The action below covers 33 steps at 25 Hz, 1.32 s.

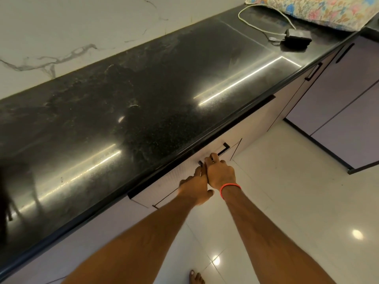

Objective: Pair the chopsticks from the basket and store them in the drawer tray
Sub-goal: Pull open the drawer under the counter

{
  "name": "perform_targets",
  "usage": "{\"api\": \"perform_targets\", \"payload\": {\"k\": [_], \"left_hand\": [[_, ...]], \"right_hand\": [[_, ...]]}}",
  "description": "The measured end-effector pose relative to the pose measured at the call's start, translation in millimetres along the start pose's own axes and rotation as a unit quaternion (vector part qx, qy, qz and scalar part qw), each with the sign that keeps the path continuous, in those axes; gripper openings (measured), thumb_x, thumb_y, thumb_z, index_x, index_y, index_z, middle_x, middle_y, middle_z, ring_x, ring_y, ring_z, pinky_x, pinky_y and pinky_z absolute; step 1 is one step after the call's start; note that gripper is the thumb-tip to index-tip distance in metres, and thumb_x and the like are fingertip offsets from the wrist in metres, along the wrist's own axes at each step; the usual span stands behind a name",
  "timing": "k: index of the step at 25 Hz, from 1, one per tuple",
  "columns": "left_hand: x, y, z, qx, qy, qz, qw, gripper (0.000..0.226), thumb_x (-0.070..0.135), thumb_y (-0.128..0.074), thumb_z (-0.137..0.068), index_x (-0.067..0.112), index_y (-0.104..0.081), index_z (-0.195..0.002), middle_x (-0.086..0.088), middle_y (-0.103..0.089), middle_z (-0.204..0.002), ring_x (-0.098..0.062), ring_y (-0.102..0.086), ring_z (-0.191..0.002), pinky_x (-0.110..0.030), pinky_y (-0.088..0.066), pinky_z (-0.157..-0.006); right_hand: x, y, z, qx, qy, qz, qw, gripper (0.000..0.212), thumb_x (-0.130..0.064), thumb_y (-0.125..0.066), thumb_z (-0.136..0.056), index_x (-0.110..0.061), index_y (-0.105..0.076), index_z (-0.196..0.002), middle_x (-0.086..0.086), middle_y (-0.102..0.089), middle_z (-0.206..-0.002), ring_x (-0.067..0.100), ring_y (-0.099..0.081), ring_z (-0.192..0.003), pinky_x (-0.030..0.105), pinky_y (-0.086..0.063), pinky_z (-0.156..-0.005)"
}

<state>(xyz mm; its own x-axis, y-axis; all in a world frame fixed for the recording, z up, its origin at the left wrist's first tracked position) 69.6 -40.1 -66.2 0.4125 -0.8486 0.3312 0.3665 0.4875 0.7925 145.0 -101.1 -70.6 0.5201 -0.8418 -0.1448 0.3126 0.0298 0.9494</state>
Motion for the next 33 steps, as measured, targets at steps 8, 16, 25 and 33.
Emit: {"api": "perform_targets", "payload": {"k": [8, 16, 25, 33], "left_hand": [[30.9, -35.1, 42.9, -0.01, -0.084, -0.021, 0.996, 0.077, 0.046, -0.054, -0.096, 0.021, -0.016, -0.158, -0.004, -0.031, -0.161, -0.025, -0.032, -0.148, -0.045, -0.03, -0.121], [59.8, -63.3, 138.7, -0.105, -0.07, 0.124, 0.984, 0.093, 0.048, -0.062, -0.092, 0.022, -0.003, -0.16, -0.009, -0.027, -0.165, -0.03, -0.032, -0.149, -0.047, -0.031, -0.12], [59.5, -24.8, 199.1, -0.088, -0.122, 0.16, 0.976, 0.051, 0.036, -0.065, -0.095, 0.011, -0.053, -0.137, -0.01, -0.067, -0.13, -0.024, -0.065, -0.116, -0.032, -0.051, -0.099], [-18.6, 45.4, 217.6, 0.051, -0.064, 0.134, 0.988, 0.071, 0.046, -0.057, -0.096, 0.028, -0.021, -0.154, -0.007, -0.056, -0.144, -0.026, -0.059, -0.125, -0.043, -0.05, -0.101]], "right_hand": [[36.5, -16.0, 76.6, 0.086, -0.131, -0.226, 0.961, 0.021, -0.021, -0.06, -0.094, -0.017, -0.06, -0.114, 0.001, -0.052, -0.123, 0.019, -0.064, -0.082, 0.03, -0.056, -0.072], [60.7, 13.7, 174.8, 0.246, -0.259, -0.472, 0.806, 0.026, -0.022, -0.055, -0.099, -0.01, -0.055, -0.122, 0.01, -0.05, -0.129, 0.012, -0.058, -0.084, 0.013, -0.044, -0.067], [1.5, 59.5, 197.8, 0.244, -0.118, -0.239, 0.932, 0.018, -0.033, -0.066, -0.089, -0.022, -0.069, -0.104, 0.005, -0.061, -0.125, 0.026, -0.048, -0.123, 0.048, -0.042, -0.1], [-46.7, 75.6, 192.3, 0.211, -0.054, -0.207, 0.954, 0.027, -0.04, -0.064, -0.091, -0.022, -0.067, -0.11, 0.004, -0.064, -0.123, 0.025, -0.051, -0.122, 0.042, -0.043, -0.099]]}}
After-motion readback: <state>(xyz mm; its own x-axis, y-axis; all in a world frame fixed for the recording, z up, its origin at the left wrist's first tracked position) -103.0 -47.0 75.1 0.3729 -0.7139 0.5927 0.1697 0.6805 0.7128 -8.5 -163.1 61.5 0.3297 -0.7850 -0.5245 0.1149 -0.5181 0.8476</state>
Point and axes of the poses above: each hand's wrist, its own z-axis away from the middle knuckle, its own y-axis out of the back of the hand, x = y × z, the point moved 4 cm from there along -z, towards the middle knuckle
